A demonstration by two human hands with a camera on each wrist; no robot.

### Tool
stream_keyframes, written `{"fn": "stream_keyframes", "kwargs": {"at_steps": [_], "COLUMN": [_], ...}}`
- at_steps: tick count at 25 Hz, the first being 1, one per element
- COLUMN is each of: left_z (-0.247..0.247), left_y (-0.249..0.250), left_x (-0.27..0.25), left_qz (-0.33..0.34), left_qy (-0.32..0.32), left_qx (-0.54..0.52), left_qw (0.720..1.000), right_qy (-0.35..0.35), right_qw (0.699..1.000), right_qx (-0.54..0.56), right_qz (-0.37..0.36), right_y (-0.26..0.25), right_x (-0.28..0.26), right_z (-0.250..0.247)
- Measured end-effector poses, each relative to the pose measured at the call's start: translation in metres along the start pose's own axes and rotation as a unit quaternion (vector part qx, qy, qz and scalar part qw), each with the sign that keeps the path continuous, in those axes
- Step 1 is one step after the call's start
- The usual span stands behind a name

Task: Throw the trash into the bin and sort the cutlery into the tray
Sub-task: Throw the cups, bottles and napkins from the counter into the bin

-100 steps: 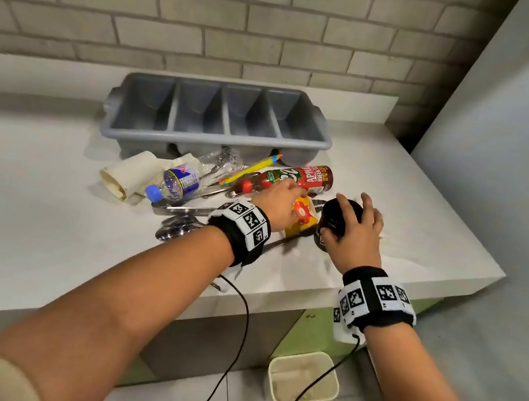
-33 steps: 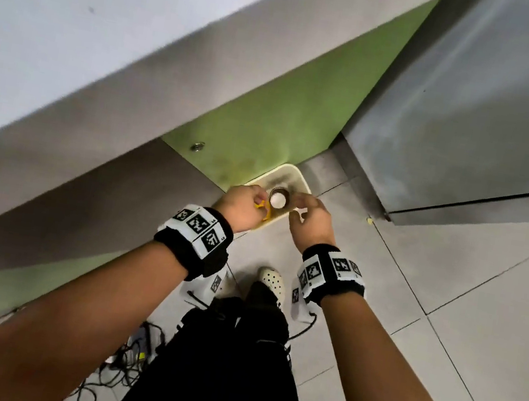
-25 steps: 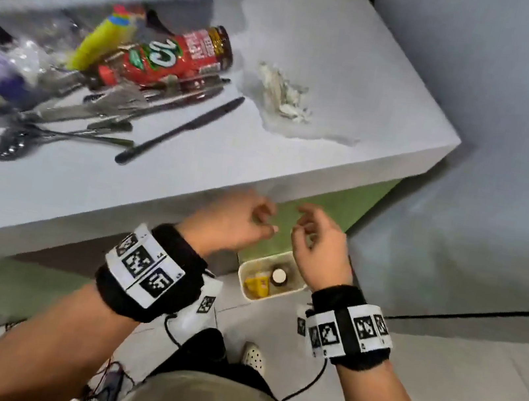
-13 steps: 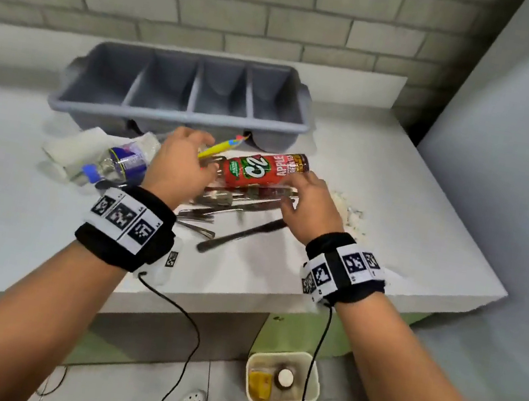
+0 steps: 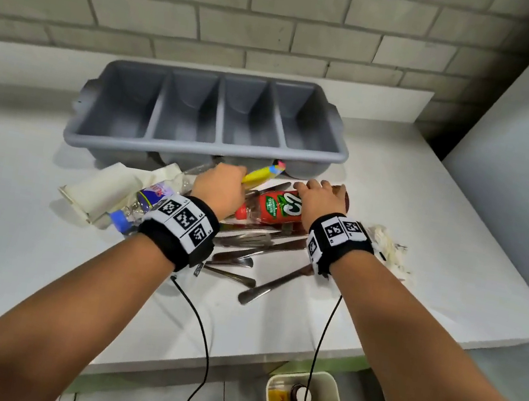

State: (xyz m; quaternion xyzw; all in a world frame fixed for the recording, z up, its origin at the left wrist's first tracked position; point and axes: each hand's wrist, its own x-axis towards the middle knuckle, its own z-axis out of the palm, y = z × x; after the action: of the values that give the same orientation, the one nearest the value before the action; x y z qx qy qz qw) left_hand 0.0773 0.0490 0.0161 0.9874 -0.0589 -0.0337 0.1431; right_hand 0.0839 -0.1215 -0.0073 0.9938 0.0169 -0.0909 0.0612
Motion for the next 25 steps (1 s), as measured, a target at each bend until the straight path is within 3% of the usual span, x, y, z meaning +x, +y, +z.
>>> {"fn": "stream_keyframes", "kwargs": {"at_steps": [4,8,10,16,19,22,25], "left_z": [-0.018,-0.028,-0.033,-0.040,-0.020,0.020,0.075], "left_y": [-0.001,0.001,0.005,0.051,0.086,0.126,0.158], "left_x": [-0.001,-0.010,-0.019,-0.069,-0.100,-0.138,-0.180], "left_qz": [0.029,0.054,0.068,0.171,0.207,0.238,0.271], "left_qy": [0.070,0.089,0.131,0.238,0.252,0.244,0.173], "left_qx": [-0.085,-0.161,-0.169,-0.124,-0.095,-0.101,-0.161], "left_qw": [0.993,0.981,0.974,0.948,0.941,0.935,0.933], "right_qy": [0.103,0.106,0.119,0.236,0.238,0.275,0.267], "right_qw": [0.993,0.991,0.990,0.967,0.955,0.907,0.805], "right_qx": [-0.049,-0.061,-0.056,0.090,0.177,0.310,0.510], "right_qz": [-0.019,-0.050,-0.053,-0.012,0.018,0.073,0.146], "right_y": [0.004,0.006,0.010,0.058,0.087,0.117,0.135], "right_x": [-0.007,-0.017,-0.027,-0.125,-0.186,-0.241,-0.289], "right_z": [-0.009,-0.015,-0.021,-0.006,0.029,0.078,0.144]}}
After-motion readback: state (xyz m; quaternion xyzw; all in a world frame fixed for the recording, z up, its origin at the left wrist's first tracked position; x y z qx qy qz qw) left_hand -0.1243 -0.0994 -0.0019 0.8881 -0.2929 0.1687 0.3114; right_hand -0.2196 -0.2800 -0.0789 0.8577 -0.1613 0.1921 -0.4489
